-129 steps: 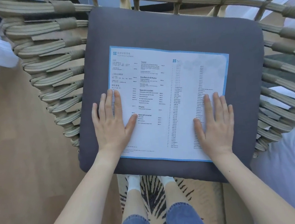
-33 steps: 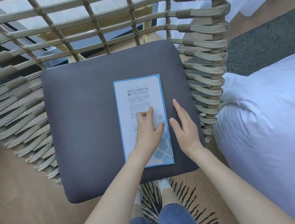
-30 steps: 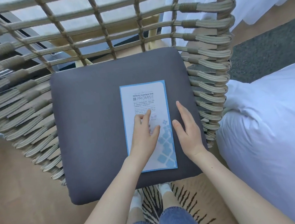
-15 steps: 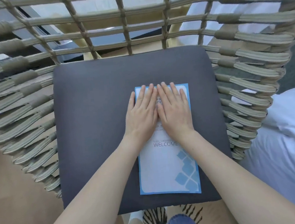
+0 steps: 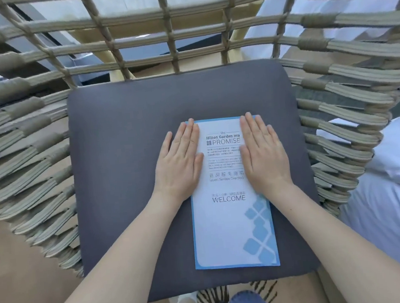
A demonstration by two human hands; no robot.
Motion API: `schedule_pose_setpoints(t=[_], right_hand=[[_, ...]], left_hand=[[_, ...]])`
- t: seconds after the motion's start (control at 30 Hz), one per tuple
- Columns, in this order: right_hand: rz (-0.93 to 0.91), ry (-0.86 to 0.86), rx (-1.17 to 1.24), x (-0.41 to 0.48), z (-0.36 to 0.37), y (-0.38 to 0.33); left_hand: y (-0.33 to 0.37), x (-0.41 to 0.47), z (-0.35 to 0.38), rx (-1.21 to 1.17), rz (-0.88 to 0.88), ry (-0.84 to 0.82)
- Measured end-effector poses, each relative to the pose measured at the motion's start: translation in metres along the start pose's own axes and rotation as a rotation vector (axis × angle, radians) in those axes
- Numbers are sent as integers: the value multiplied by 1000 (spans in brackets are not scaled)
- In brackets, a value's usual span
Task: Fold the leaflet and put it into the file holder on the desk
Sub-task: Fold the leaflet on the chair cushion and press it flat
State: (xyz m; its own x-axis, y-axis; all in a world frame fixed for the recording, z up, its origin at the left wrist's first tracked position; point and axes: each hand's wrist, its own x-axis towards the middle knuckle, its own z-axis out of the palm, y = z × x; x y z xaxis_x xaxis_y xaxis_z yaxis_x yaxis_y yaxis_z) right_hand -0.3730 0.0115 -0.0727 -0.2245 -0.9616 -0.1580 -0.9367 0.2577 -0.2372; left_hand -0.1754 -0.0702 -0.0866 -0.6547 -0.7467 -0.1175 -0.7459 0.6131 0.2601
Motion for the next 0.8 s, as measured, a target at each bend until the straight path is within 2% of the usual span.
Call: schedule_pose_setpoints(t=[0.13,0.3,0.47,0.6,0.8], right_hand=[[8,17,-5,0,7,-2],[-1,-66,1,2,-18,-4],[54,60,72,-43,-47,-24],[54,17,95,-112,-29,-47],[14,-26,46,-140,20,-56]], left_hand=[[1,1,6,5,-12,-2],[7,1,-21,1,-22,-84],[25,-41,-48,-2,-21,14],[59,-110,-29,-38,72,-35],[77,-135,17,-67,16,-52]])
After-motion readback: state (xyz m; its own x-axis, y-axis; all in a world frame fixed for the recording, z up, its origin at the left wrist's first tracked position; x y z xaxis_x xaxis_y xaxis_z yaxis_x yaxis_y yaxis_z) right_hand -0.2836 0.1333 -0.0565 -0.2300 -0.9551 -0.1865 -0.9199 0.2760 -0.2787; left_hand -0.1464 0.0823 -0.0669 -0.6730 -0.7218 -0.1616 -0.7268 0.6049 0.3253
